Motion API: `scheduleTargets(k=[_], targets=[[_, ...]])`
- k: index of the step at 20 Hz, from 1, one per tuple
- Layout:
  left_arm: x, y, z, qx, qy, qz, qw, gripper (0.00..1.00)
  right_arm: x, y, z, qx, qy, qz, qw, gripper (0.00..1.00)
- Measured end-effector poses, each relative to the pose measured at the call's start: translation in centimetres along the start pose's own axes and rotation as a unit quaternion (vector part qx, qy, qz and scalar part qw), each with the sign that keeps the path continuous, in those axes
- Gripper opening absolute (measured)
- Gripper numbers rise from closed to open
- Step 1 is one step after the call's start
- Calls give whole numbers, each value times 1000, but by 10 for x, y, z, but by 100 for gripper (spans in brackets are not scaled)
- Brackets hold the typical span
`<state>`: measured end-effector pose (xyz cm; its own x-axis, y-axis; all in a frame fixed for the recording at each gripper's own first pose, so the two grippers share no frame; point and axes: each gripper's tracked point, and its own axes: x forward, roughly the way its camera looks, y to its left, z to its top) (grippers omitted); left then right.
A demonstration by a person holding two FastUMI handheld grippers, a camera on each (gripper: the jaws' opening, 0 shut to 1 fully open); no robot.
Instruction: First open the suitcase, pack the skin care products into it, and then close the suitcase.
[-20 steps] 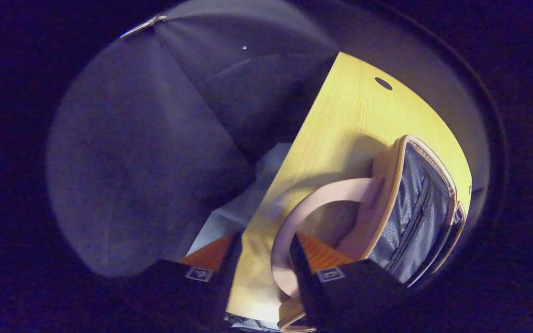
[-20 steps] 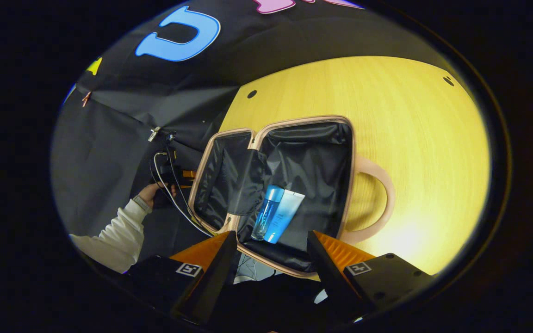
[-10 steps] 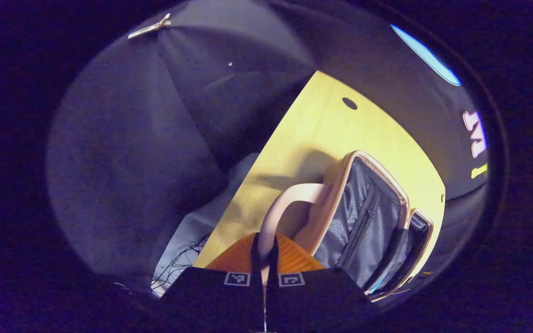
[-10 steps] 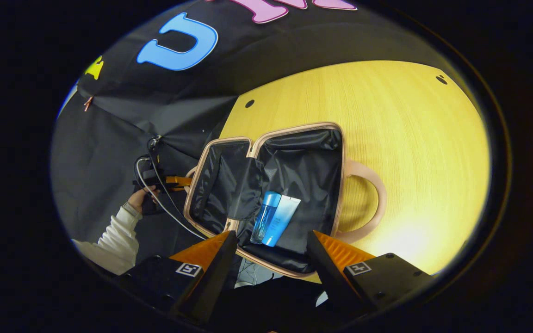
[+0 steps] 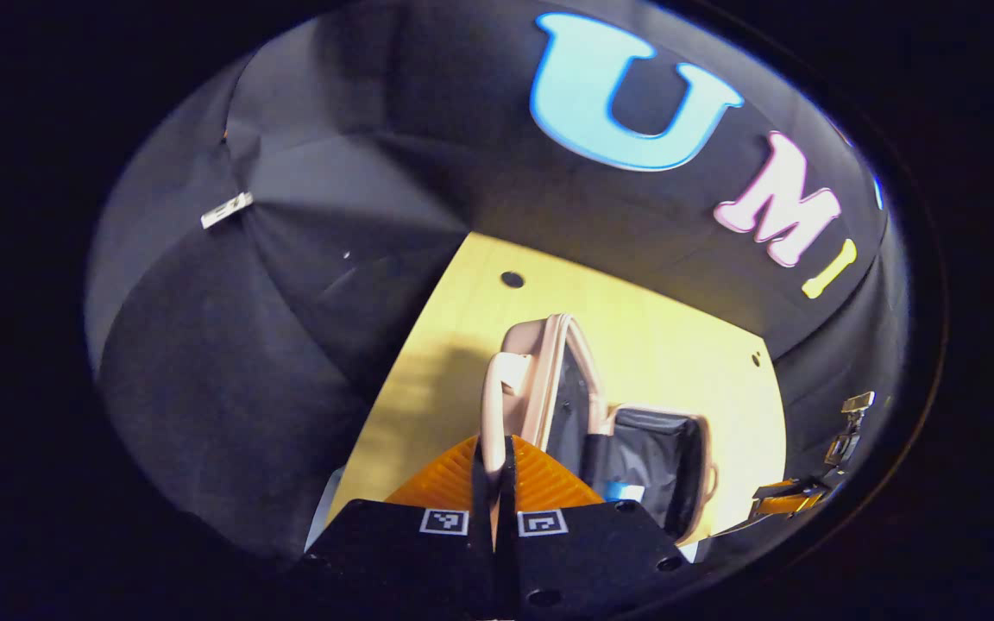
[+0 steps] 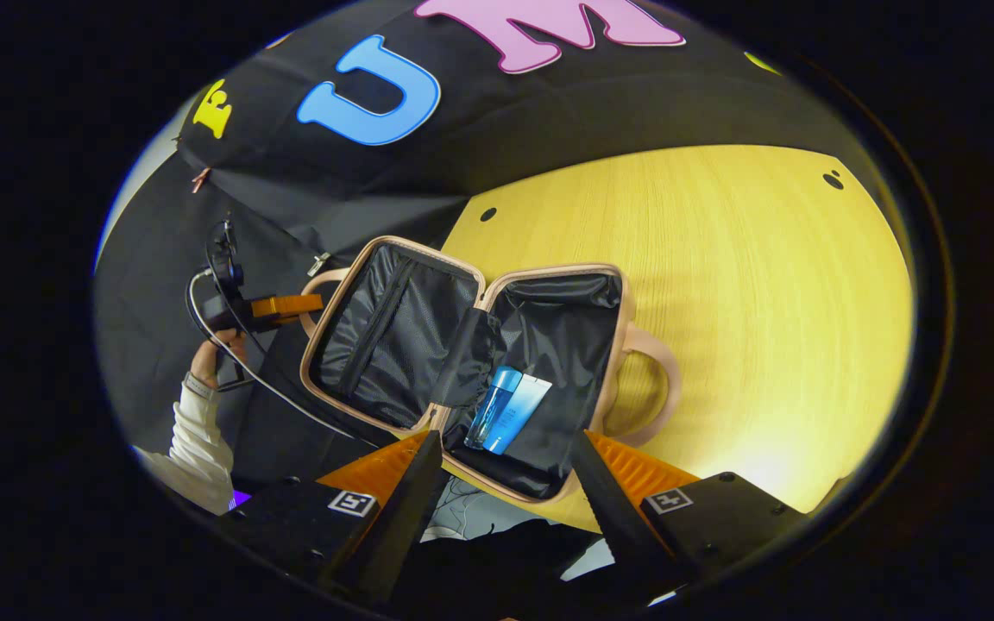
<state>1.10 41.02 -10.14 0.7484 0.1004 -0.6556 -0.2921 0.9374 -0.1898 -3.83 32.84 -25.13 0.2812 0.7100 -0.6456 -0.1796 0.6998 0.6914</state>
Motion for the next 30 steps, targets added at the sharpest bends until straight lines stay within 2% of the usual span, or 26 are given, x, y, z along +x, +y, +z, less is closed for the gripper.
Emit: scheduleTargets(k=[3, 5, 7, 10, 12, 14, 17, 20, 22, 25, 27, 28, 29, 30], targets=[[-27, -67, 7, 31, -27, -43, 998, 6, -25, -14, 3, -1, -11, 4, 1000, 96], [-28, -119, 3, 55, -32, -74, 995, 6, -43, -27, 3, 4, -18, 2, 1000, 96], [-22, -172, -9, 69, -25, -120, 990, 6, -60, -42, 1, 4, -24, -3, 1000, 96], [5, -246, -41, 58, 8, -206, 977, 6, -84, -67, -2, 2, -35, -18, 999, 96], [26, -281, -68, 39, 40, -240, 969, 6, -99, -85, -5, 10, -44, -29, 999, 96], [58, -310, -99, 38, 57, -253, 965, 6, -111, -97, -9, 27, -53, -32, 998, 96], [101, -335, -154, 26, 107, -252, 961, 6, -127, -118, -14, 47, -65, -41, 996, 96], [137, -342, -203, 29, 149, -219, 964, 7, -148, -133, -26, 65, -73, -44, 994, 96], [151, -350, -219, 31, 153, -204, 966, 7, -162, -146, -33, 66, -74, -51, 994, 96], [158, -351, -219, 77, 127, -182, 972, 9, -182, -168, -43, 70, -75, -63, 993, 96], [153, -356, -205, 55, 95, -173, 979, 19, -191, -177, -45, 69, -80, -63, 992, 96], [152, -354, -202, 44, 76, -160, 983, 31, -195, -178, -44, 64, -83, -63, 993, 96], [143, -351, -194, 40, 56, -149, 986, 60, -198, -179, -41, 56, -87, -63, 993, 96], [131, -351, -191, 43, 34, -139, 989, 60, -201, -181, -38, 46, -92, -62, 993, 96]])
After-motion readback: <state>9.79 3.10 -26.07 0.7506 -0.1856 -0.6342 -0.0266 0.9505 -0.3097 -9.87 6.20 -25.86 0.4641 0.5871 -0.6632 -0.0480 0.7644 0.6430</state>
